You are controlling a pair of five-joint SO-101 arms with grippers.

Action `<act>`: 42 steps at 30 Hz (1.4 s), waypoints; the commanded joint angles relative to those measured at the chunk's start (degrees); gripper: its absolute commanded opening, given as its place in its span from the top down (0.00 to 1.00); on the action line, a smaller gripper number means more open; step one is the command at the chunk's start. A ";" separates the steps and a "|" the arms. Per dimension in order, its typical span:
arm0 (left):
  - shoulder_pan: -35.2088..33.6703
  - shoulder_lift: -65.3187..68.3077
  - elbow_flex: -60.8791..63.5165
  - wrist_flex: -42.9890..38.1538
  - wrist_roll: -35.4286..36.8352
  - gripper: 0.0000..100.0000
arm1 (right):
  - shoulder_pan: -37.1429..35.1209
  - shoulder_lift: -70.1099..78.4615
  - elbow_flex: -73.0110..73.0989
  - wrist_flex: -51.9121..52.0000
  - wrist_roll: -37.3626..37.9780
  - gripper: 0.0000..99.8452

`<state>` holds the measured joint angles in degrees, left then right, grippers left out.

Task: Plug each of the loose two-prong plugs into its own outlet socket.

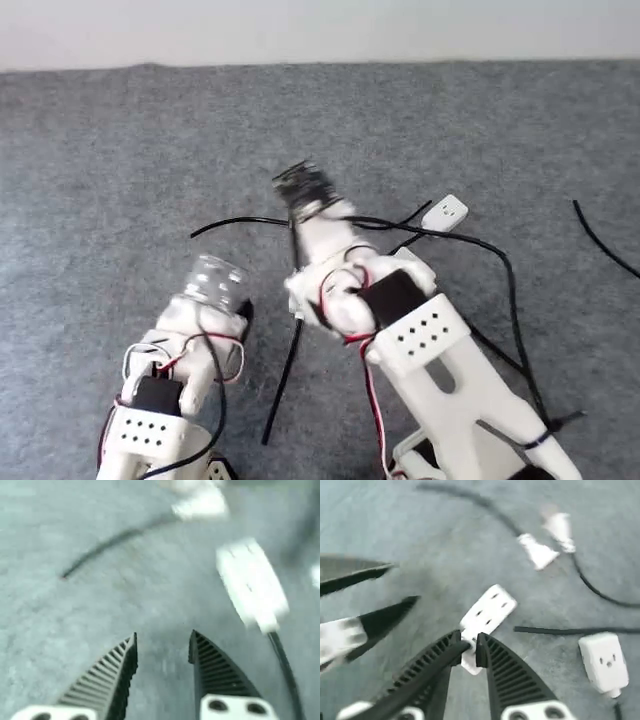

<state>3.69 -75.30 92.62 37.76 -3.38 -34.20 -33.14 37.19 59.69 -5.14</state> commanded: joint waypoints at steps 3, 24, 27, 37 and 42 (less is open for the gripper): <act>-2.81 -4.31 -0.31 -3.87 10.02 0.84 | 2.33 -1.71 7.65 -17.45 -5.71 0.99; -2.90 -5.19 -0.31 -3.96 13.27 0.84 | 5.05 11.74 10.73 -35.03 1.58 0.99; -2.90 -5.19 -0.31 -3.96 13.27 0.84 | 4.97 11.74 10.64 -35.30 1.49 0.99; -2.90 -5.19 -0.22 -3.87 13.27 0.84 | 4.88 11.82 10.46 -35.38 1.85 0.99; -2.90 -5.45 0.31 -3.96 13.27 0.84 | 4.79 11.82 10.37 -35.47 2.20 0.99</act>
<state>0.97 -79.96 93.49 35.47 9.63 -29.71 -21.54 50.73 25.23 -4.18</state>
